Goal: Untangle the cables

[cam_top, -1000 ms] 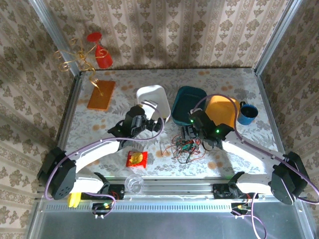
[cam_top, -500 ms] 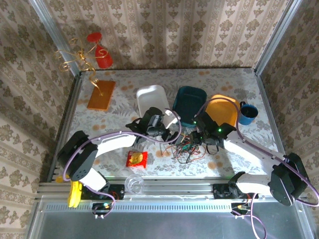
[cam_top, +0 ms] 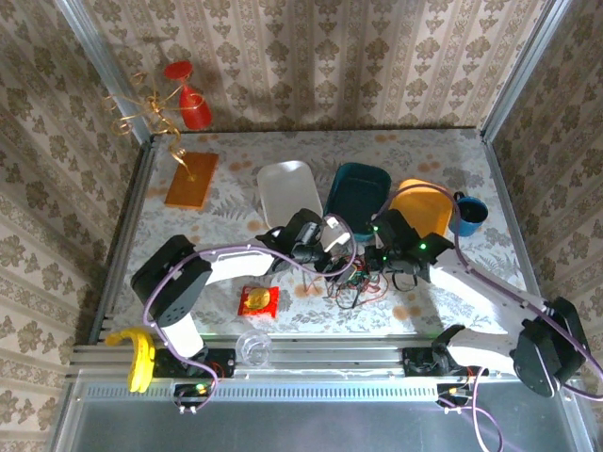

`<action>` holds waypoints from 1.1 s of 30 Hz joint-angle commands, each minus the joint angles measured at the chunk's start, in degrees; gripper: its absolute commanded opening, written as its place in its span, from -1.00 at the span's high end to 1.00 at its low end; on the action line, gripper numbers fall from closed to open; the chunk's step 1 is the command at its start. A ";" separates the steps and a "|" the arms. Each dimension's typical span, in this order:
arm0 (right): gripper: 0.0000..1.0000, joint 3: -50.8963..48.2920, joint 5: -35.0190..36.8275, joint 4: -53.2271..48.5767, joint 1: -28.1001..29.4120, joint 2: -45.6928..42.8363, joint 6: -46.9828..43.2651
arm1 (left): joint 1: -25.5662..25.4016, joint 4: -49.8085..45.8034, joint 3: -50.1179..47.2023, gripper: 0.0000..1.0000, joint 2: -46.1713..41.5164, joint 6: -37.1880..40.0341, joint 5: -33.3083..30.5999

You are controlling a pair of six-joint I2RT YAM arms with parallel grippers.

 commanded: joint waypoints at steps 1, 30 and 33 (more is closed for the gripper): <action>1.00 1.49 -2.35 3.32 -1.80 -4.34 1.13 | -0.07 1.91 1.59 -1.00 3.57 1.68 0.54; 1.00 5.24 33.49 9.48 -13.68 -24.79 21.25 | 1.05 6.29 -2.09 1.00 4.88 -1.31 -8.91; 1.00 5.37 41.80 7.68 -14.16 -25.82 24.84 | 0.91 6.53 -3.13 1.00 3.95 -1.57 -10.34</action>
